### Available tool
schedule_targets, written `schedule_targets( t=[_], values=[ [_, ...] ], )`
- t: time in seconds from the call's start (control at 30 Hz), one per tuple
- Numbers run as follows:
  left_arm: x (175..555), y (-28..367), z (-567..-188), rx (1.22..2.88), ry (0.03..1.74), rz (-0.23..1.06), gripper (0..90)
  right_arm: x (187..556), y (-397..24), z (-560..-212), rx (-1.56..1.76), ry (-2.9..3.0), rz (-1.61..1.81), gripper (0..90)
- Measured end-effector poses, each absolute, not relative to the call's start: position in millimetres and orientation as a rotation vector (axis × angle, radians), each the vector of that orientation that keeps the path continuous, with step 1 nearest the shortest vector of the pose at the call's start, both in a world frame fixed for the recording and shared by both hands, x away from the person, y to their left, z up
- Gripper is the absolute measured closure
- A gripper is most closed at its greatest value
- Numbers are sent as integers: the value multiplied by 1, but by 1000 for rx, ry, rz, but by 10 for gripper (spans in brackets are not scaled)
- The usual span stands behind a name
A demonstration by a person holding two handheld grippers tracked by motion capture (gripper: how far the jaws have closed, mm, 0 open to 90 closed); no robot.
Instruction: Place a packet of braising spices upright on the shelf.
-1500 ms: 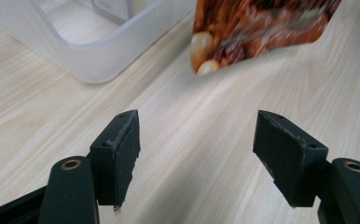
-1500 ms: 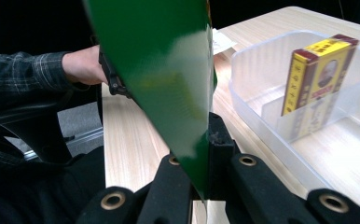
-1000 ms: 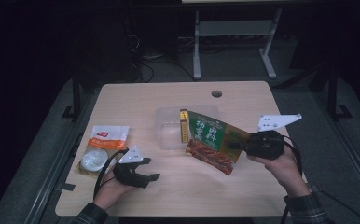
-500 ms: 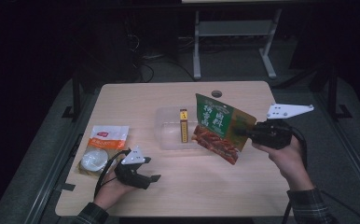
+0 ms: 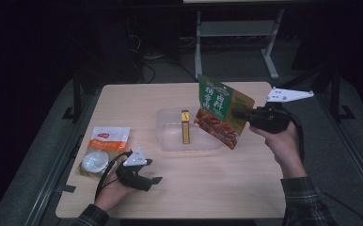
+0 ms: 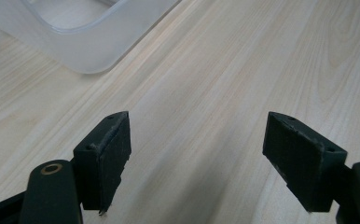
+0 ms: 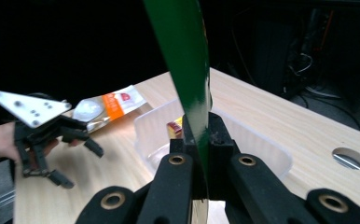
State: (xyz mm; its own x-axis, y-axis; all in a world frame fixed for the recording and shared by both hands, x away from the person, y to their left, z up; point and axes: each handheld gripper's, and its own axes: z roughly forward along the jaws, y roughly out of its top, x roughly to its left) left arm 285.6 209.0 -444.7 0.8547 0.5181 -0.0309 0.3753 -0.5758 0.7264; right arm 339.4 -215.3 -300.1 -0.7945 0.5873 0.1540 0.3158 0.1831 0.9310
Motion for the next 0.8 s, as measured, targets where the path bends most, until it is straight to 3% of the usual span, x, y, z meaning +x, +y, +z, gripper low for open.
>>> schedule_targets(
  t=[0.8],
  values=[
    [287,209,-448,2264,640,242,228,389,-194,-307,958,2116,1655,896]
  ],
)
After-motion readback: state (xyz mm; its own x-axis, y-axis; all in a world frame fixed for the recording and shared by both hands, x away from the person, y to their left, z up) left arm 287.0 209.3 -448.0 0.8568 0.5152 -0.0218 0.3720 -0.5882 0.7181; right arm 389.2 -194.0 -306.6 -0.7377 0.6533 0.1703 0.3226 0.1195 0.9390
